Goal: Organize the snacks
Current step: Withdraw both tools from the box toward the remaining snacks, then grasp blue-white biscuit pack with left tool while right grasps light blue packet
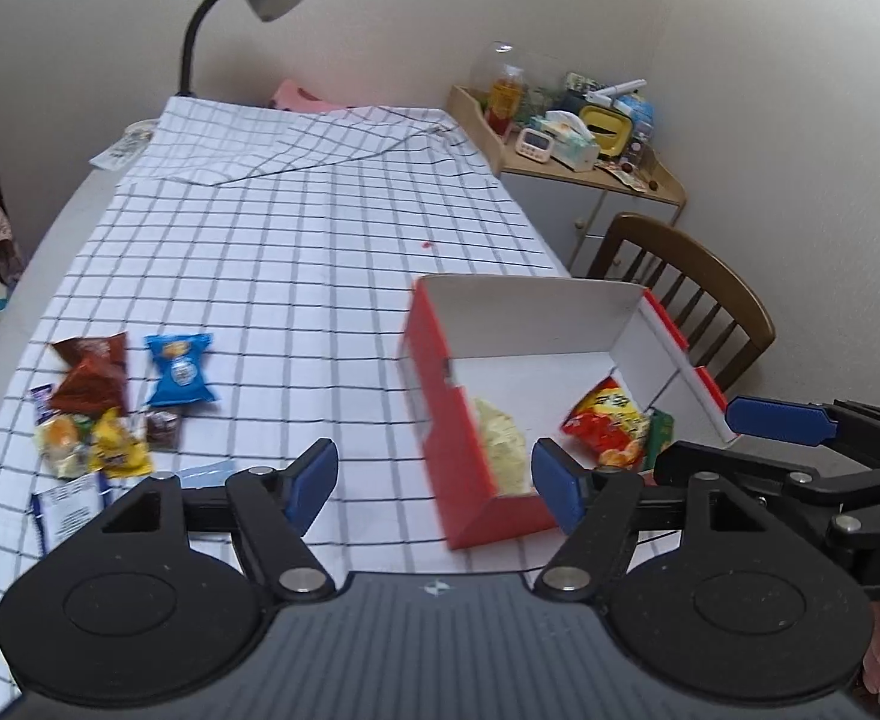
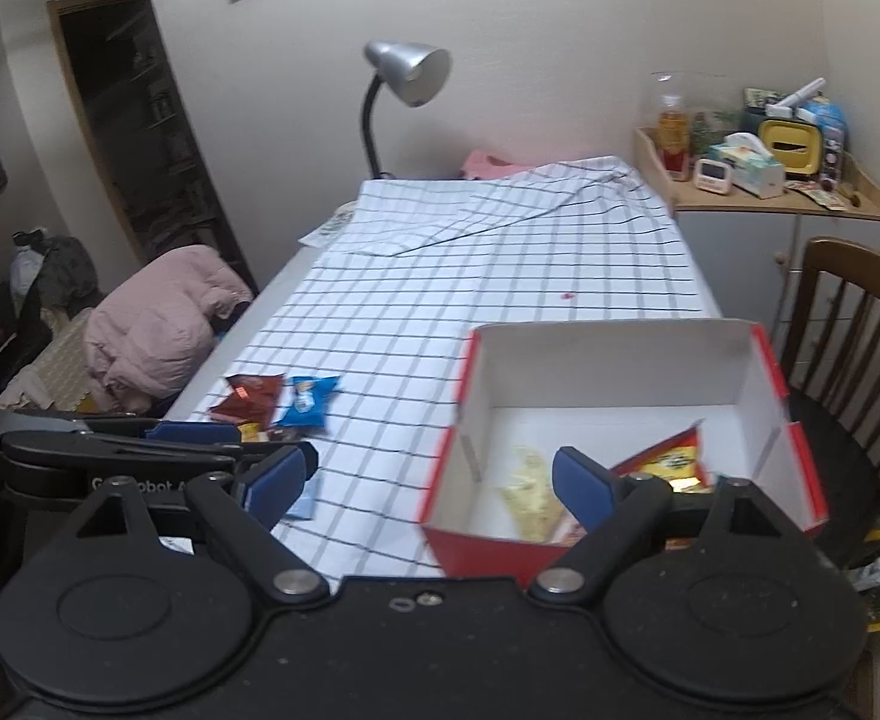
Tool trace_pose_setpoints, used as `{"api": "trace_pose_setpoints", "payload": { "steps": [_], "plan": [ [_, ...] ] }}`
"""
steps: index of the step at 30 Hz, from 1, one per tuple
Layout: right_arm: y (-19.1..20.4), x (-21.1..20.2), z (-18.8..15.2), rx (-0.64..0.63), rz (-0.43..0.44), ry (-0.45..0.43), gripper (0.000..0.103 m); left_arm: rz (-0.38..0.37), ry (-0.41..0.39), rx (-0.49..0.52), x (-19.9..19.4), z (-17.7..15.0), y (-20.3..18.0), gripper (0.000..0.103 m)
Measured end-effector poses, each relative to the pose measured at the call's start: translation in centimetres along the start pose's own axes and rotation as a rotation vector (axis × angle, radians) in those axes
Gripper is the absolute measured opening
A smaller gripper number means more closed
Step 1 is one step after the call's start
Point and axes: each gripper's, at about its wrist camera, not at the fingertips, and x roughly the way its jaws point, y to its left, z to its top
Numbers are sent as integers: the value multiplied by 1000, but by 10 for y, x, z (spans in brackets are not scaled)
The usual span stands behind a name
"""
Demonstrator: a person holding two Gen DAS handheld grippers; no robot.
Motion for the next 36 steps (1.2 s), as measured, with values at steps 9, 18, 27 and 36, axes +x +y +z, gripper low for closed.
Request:
{"api": "trace_pose_setpoints", "payload": {
  "steps": [9, 18, 27, 36],
  "plan": [
    [60, 31, -9, -22, 41, 24, 102, 55, -6, -46, -22, -16, 72, 82],
    [110, 76, -18, -80, 54, 72, 103, 135, 27, -149, -16, -28, 156, 87],
    [135, 141, -30, -253, 78, 182, 103, 214, 113, -245, 21, -42, 217, 88],
    [149, 198, -34, -487, 126, 258, 101, 260, 209, -313, 65, -48, 241, 88]
  ]
}}
